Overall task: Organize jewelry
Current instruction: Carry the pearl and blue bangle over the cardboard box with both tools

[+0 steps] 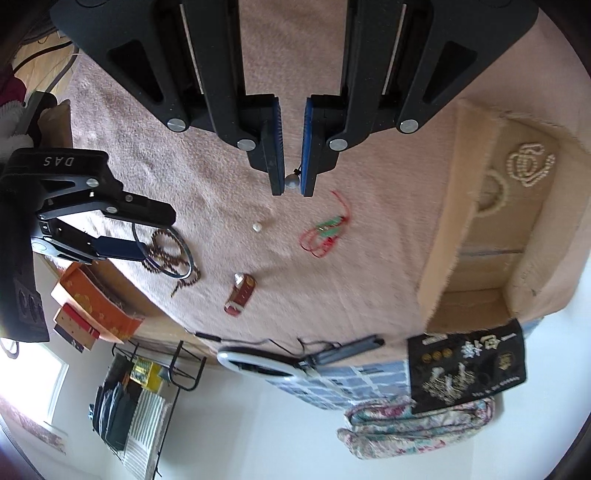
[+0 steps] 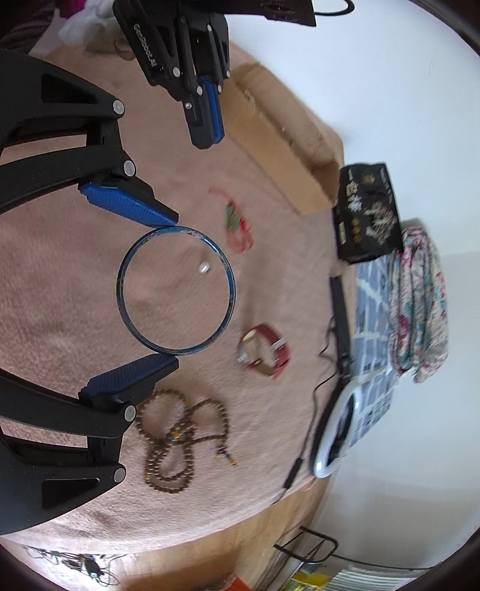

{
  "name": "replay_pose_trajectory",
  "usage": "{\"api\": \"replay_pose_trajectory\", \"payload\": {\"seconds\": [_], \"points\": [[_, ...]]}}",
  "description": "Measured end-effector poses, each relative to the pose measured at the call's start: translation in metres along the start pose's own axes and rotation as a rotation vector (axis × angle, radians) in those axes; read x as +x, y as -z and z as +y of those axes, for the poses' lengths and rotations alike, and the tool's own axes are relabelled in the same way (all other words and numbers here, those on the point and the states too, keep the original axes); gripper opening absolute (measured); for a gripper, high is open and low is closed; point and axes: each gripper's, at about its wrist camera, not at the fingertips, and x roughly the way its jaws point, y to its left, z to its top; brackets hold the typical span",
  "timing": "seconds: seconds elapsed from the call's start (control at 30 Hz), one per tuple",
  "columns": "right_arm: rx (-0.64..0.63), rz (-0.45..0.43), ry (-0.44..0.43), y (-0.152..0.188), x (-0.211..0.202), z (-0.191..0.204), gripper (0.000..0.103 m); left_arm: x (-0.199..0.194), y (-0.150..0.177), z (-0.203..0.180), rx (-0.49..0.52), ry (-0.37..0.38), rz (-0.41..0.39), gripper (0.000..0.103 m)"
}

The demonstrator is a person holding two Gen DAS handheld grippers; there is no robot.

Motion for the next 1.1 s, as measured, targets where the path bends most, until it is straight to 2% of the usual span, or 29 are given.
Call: {"api": "replay_pose_trajectory", "payload": {"seconds": [0.27, 0.57, 0.87, 1.1], "points": [[-0.052, -0.053, -0.038, -0.025, -0.014, 0.032, 0.07, -0.037, -0.006, 0.029, -0.033, -0.054, -0.061, 0.007], [-0.107, -0.084, -0.079, -0.059, -0.008, 0.072, 0.07, -0.07, -0.015, 0.082, -0.091, -0.132, -0.118, 0.007], [-0.144, -0.093, -0.132, -0.088, 0.011, 0.114, 0.07, -0.089, -0.021, 0.13, -0.139, -0.195, -0.152, 0.007], [-0.172, -0.092, -0.151, -0.104, 0.029, 0.135, 0.07, -0.089, -0.021, 0.155, -0.172, -0.22, -0.155, 0.007]]}}
